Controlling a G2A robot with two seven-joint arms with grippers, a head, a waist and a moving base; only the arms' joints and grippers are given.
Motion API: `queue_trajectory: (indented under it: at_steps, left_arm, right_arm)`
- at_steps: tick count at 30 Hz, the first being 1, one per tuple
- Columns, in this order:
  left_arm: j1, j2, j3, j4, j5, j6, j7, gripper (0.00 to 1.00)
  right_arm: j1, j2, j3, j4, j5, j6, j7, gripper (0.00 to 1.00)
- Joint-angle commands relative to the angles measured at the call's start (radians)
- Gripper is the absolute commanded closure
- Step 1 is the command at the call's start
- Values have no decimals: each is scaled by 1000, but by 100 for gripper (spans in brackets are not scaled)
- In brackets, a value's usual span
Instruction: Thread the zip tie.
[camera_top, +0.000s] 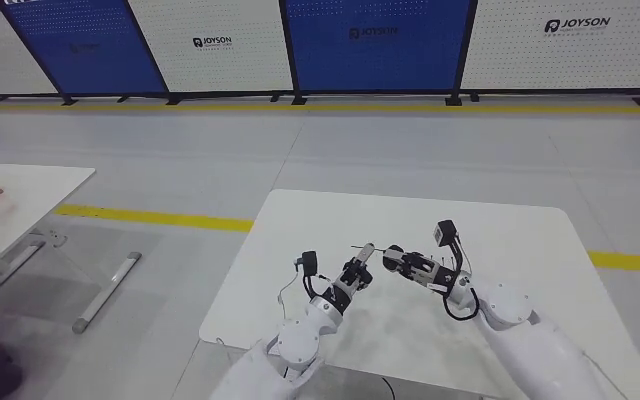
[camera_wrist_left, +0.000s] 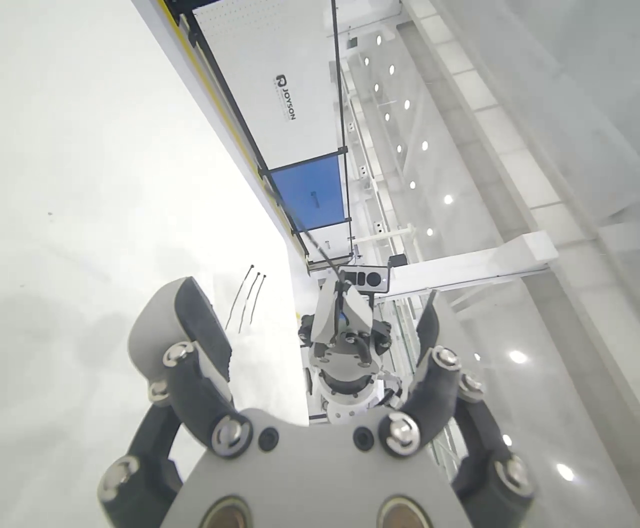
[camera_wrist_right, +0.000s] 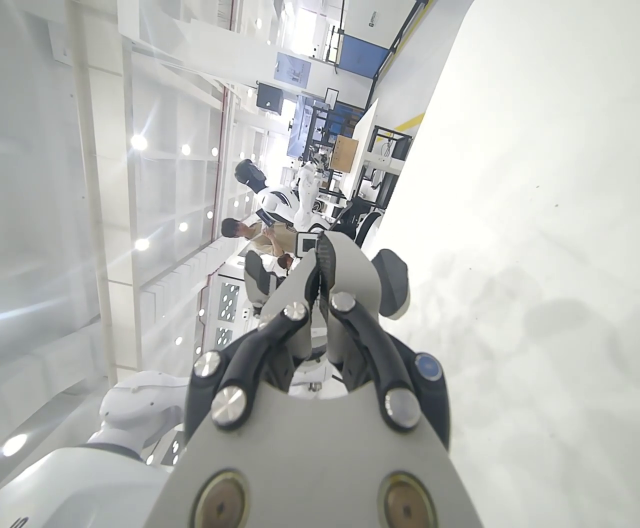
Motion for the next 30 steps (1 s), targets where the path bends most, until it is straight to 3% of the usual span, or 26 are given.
queue_trajectory:
  at_steps: [1,3,18,22,24,30]
  left_arm:
    - [-25,-6,6,13,-11,3,6,0]
    - [-52,-10,12,35,-5,39,15,0]
    - [-52,-10,5,46,-4,37,14,0]
    - [-58,-14,-4,72,11,34,47,0]
    - [-58,-17,-2,80,14,52,72,0]
    - [-58,-17,-2,80,14,52,72,0]
  right_arm:
    - [0,0,0,0,0,0,0,100]
    - [0,0,0,0,0,0,0,100]
    - [-20,1,25,-28,-28,11,40,100]
    - [-23,0,41,-29,-24,8,43,100]
    - [-26,-1,48,-26,-15,1,46,100]
    - [-26,-1,48,-26,-15,1,46,100]
